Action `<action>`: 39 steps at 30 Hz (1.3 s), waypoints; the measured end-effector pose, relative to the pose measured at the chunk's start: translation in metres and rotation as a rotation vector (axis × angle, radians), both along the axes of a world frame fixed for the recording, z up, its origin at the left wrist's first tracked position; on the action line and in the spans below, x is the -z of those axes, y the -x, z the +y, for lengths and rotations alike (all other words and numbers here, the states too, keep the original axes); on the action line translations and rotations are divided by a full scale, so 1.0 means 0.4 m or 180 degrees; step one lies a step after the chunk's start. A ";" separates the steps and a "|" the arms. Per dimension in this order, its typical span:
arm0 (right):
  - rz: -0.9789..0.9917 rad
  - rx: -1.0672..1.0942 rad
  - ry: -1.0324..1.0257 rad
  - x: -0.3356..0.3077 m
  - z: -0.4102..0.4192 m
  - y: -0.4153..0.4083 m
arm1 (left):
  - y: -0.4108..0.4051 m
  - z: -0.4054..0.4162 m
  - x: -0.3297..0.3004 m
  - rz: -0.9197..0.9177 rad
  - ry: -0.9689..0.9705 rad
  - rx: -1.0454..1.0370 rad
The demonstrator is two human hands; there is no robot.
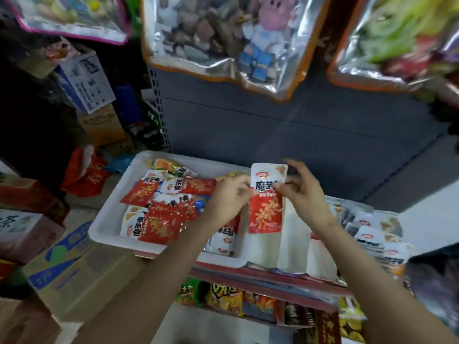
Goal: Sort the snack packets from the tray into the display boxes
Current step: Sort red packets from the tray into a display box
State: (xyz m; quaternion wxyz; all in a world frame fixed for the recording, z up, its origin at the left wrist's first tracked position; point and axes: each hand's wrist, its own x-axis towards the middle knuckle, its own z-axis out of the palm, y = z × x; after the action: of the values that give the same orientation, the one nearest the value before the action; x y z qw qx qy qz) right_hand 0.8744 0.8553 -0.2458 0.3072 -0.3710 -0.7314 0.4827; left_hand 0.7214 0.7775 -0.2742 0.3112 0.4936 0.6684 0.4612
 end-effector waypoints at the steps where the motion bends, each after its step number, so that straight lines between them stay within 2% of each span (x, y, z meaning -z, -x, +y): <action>1: -0.0063 0.0012 -0.0215 -0.011 0.016 -0.029 | -0.027 0.023 0.000 0.0075 -0.0029 0.0089; 5: -0.0645 0.0137 -0.0839 -0.025 0.078 -0.139 | -0.130 0.108 0.015 0.0079 -0.0068 0.0207; 9: -0.1034 0.0489 -0.0992 -0.020 0.139 -0.236 | -0.195 0.158 0.043 0.0420 -0.0050 0.0086; 13: -0.1447 0.0679 -0.1024 -0.013 0.180 -0.292 | -0.210 0.179 0.078 0.1350 0.0650 0.0191; 16: -0.1527 0.0746 -0.0981 -0.011 0.193 -0.304 | -0.216 0.187 0.095 0.1653 0.1054 0.0390; 23: -0.1482 0.0762 -0.0907 0.002 0.206 -0.323 | -0.241 0.197 0.108 0.1876 0.1244 0.0498; 28: -0.1934 0.0360 -0.0849 0.072 0.208 -0.311 | -0.248 0.203 0.117 0.1842 0.1237 0.0340; 31: -0.2435 0.0189 -0.1181 0.104 0.203 -0.308 | -0.249 0.205 0.119 0.1860 0.1214 0.0344; 35: -0.3170 0.0043 -0.2023 0.116 0.198 -0.288 | -0.250 0.208 0.122 0.1867 0.1168 0.0303; 39: -0.3231 -0.0066 -0.2249 0.132 0.205 -0.275 | -0.251 0.207 0.127 0.1855 0.1172 0.0273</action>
State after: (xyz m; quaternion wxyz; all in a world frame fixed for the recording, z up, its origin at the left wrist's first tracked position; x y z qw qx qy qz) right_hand 0.9844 0.9372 -0.2984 0.0205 -0.4231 -0.9056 -0.0225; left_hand 0.8217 0.8601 -0.3248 0.2101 0.5678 0.7798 0.1590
